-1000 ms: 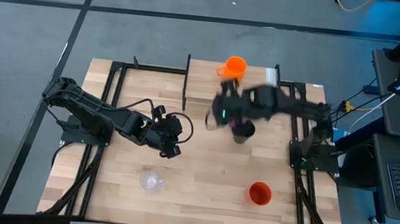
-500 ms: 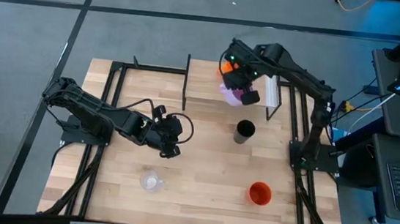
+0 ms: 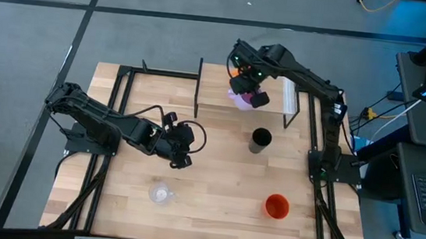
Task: Stack small to large cups/mugs on shelf
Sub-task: Put the purple mug on the shelf
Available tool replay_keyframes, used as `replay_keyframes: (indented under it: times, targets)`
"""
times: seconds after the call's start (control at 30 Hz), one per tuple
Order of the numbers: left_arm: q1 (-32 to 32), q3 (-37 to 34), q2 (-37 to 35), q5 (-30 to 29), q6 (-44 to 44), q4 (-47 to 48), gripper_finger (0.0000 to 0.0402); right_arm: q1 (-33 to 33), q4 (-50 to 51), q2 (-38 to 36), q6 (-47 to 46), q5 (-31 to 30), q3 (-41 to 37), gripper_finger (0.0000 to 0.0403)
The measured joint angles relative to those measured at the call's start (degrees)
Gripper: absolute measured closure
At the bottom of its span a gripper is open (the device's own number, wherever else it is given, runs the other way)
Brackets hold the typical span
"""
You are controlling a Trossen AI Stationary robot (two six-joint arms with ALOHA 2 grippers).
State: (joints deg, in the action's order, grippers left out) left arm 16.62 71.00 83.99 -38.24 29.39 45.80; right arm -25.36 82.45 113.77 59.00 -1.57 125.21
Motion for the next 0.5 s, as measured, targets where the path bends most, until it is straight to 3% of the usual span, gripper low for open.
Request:
replay_keyframes:
  times: [0.5]
  targets:
    - [0.0,0.0,0.0,0.2,0.1,0.0,0.0300,-2.2,0.0,2.1,1.5,-2.4,0.0,0.0382]
